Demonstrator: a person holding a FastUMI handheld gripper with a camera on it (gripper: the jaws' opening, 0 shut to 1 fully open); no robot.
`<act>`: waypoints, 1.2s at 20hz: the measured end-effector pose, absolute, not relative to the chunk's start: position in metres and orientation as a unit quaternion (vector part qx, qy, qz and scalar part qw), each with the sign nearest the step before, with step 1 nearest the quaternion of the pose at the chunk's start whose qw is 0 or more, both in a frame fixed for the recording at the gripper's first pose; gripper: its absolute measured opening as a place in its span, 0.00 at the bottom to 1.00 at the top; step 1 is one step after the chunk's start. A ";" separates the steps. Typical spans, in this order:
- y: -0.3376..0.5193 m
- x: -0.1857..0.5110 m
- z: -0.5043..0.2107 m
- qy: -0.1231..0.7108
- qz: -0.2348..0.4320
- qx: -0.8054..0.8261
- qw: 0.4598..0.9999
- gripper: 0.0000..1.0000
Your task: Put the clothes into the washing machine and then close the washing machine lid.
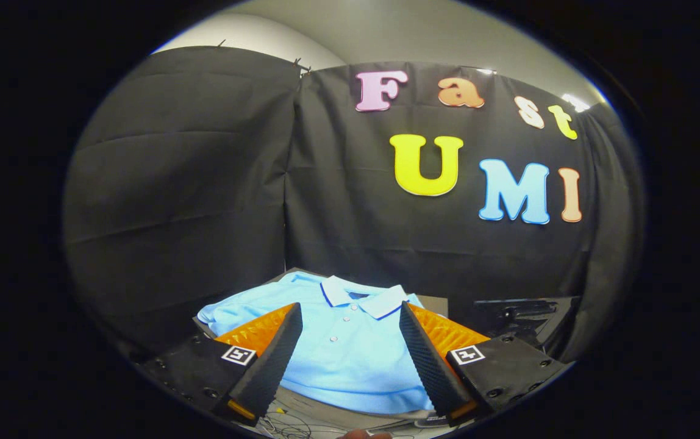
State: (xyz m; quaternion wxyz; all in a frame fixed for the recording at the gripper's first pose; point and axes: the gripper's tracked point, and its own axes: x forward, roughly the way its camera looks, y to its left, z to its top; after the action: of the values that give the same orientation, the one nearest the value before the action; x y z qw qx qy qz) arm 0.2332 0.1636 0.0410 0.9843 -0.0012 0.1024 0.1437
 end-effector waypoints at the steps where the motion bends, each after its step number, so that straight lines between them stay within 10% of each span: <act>1: 0.172 0.243 0.033 0.119 0.146 0.003 0.982 1.00; 21: 0.221 0.319 -0.061 0.265 0.139 -0.016 0.954 1.00; 23: 0.223 0.317 -0.062 0.274 0.157 -0.024 0.949 0.96; 24: 0.225 0.316 -0.064 0.280 0.170 -0.025 0.945 0.72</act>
State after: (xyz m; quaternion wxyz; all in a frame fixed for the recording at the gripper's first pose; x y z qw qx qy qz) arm 0.3158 0.2251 -0.0642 0.9446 -0.0254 0.2796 0.1700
